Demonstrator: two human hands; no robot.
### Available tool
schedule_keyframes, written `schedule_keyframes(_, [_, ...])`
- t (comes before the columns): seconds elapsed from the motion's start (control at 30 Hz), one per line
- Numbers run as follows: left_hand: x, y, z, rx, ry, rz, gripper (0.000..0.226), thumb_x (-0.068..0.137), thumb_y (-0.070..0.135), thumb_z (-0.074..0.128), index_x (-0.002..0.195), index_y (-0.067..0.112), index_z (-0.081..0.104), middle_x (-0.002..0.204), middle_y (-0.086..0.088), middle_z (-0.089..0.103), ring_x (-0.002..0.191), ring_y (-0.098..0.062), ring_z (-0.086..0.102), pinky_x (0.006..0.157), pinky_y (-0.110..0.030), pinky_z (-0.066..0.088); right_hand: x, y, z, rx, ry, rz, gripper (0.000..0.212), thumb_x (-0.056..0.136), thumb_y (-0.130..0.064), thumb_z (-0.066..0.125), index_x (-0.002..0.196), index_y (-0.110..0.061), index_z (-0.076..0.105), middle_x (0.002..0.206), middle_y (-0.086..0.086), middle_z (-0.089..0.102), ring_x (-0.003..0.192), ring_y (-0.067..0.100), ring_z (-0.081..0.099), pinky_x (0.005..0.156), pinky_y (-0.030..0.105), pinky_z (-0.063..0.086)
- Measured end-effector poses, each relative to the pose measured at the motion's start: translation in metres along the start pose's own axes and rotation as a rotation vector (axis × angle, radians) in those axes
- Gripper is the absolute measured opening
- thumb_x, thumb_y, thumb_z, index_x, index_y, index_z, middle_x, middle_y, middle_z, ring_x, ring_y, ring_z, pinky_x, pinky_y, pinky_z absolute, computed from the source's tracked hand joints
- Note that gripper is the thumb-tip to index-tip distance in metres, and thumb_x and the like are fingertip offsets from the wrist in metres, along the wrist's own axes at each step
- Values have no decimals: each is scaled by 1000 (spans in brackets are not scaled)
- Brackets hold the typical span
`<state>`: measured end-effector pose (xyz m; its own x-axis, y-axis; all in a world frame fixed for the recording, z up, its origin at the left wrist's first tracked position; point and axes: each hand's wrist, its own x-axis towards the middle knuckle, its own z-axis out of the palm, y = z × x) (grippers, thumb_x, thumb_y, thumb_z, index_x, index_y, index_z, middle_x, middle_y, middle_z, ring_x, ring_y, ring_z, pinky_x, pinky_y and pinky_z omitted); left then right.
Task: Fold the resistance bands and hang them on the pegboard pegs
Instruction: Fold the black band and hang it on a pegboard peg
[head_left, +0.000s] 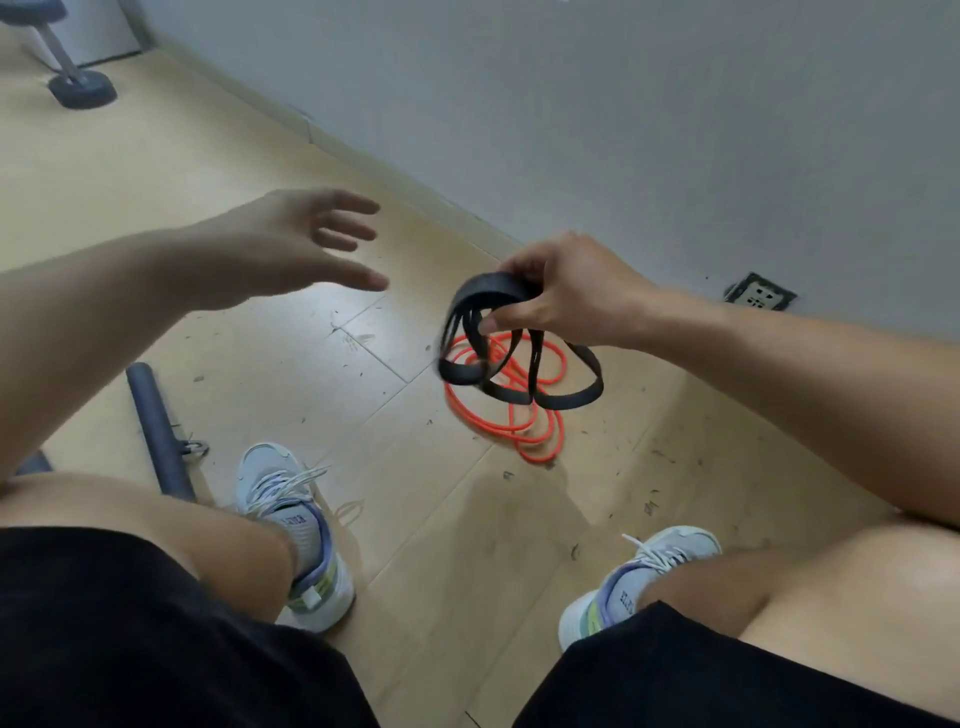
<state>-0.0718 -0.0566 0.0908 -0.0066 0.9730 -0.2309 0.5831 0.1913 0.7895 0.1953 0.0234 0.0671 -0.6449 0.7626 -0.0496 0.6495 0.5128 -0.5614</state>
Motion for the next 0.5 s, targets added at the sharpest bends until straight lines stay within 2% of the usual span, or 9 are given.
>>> schedule_keyframes(0.03, [2,11,9,34,9,50,102,53,49,84,147,32,47,133,10,61,121,-4,57,98,-31,49,0,-3,2,-49,-17,-18,25,78,-40,87,96,-24,79,80,-9,77,71,3,70,64,21,54])
schedule_keyframes(0.1, [6,27,30,119,-35,124,105,50,58,84,145,34,48,132,13,62,122,-3,57,105,-32,48,0,-6,5,-96,-44,-42,23,76,-39,88,90,-24,79,68,-12,71,58,-2,62,52,13,44])
schedule_keyframes(0.17, [10,36,52,233,-138,163,103,53,59,87,145,33,47,129,11,64,121,-7,59,105,-32,48,-1,-7,6,-80,-44,-53,20,76,-38,88,86,-23,79,63,-6,68,52,5,55,49,17,40])
schedule_keyframes(0.23, [13,42,68,357,-213,197,90,62,53,90,139,31,49,118,10,69,108,-11,65,92,-29,52,-4,-8,6,-67,-50,-53,20,76,-35,88,90,-22,81,71,2,73,57,15,58,55,27,45])
schedule_keyframes(0.3, [15,46,76,454,-203,233,67,67,49,90,122,33,55,100,11,74,89,-12,68,71,-25,49,-8,-12,7,-48,-87,-52,20,76,-31,88,92,-20,82,75,6,74,56,13,55,52,22,43])
schedule_keyframes(0.37, [14,49,76,502,-170,242,53,65,49,90,105,39,57,87,12,76,74,-2,65,61,-24,41,-10,-14,8,-37,-126,-58,19,77,-30,89,91,-18,82,72,5,72,51,7,51,49,17,40])
schedule_keyframes(0.43, [12,50,73,532,-145,232,49,60,51,92,98,39,63,78,12,76,60,5,60,55,-21,39,-12,-15,9,-1,-147,-54,17,76,-29,89,87,-18,82,64,-2,67,48,5,49,47,13,38])
schedule_keyframes(0.5, [10,52,70,558,-139,226,53,58,51,94,103,36,70,70,7,75,51,2,56,46,-16,36,-13,-16,10,25,-155,-51,15,75,-28,90,81,-18,79,60,-7,62,48,5,47,47,12,36])
